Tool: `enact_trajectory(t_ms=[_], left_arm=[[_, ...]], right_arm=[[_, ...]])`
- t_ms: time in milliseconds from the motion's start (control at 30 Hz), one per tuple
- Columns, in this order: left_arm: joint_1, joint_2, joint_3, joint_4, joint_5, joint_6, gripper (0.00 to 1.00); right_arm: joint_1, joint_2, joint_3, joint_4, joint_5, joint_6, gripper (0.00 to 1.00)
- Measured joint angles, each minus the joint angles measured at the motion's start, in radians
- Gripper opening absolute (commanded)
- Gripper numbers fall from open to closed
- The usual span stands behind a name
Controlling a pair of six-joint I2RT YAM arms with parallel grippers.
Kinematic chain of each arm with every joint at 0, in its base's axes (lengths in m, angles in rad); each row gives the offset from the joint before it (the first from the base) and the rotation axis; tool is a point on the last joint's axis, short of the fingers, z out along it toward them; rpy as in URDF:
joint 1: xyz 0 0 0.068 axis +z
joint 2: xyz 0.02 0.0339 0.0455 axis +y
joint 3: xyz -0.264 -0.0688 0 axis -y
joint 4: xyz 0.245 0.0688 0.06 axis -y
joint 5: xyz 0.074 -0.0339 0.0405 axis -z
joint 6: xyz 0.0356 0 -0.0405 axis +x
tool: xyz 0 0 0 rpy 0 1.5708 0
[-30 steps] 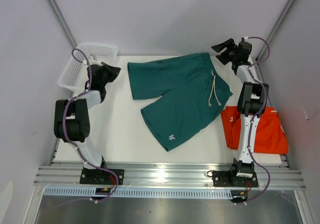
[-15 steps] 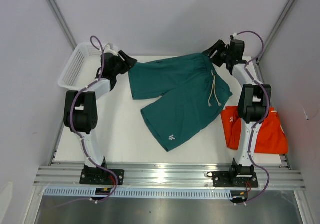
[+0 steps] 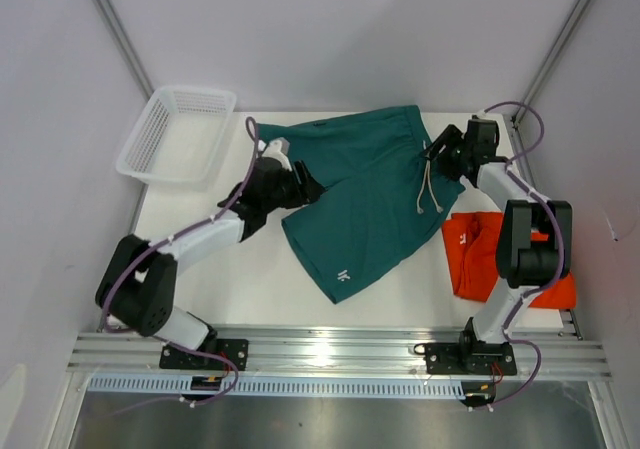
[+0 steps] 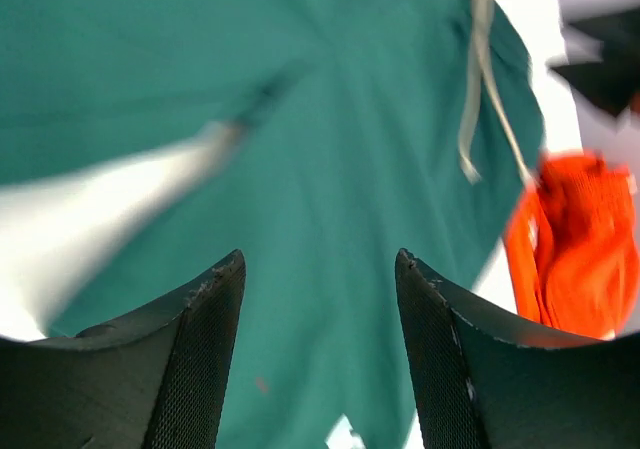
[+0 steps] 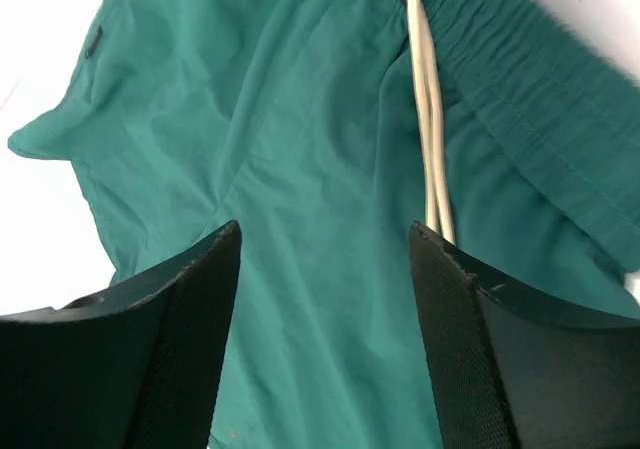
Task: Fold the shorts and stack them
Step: Flatten the shorts out, then fold the shorts
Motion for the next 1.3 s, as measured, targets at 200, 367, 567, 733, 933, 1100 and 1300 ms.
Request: enact_trajectory(t_ms=[200, 367, 567, 733, 933, 1100, 1300], left_arm=[[-0.205, -0.169, -0.037, -0.102, -0.128, 0.074, 0.65], [-0.277, -0.217, -0.037, -0.222, -0.219, 0.14, 0.65], [-0.317, -0.226, -0.037, -0.343, -0.282, 0.192, 0.66], [-0.366, -0.211, -0.016, -0.426, -0.32, 0.23, 0.65], [-0.387, -0.182, 0.015, -0.457, -0.357, 0.262, 0.65], [-0.388, -0.155, 0.016, -0.452, -0.366, 0.279, 0.65], [-0.394, -0.114, 0.018, -0.425, -0.363, 0.304, 0.65]], right_arm=[[-0.061, -0.141, -0.072, -0.02, 0.058, -0.027, 0.67], [-0.15, -0.2, -0.198, -0.01, 0.078, -0.024, 0.67], [-0.216, -0.198, -0.329, 0.068, 0.027, 0.017, 0.65], [-0.23, -0.154, -0.346, 0.155, 0.01, 0.057, 0.61], [-0.237, -0.076, -0.376, 0.274, 0.003, 0.125, 0.6], [-0.243, -0.002, -0.363, 0.342, -0.012, 0.175, 0.6], [-0.243, 0.029, -0.334, 0.36, 0.002, 0.193, 0.56]])
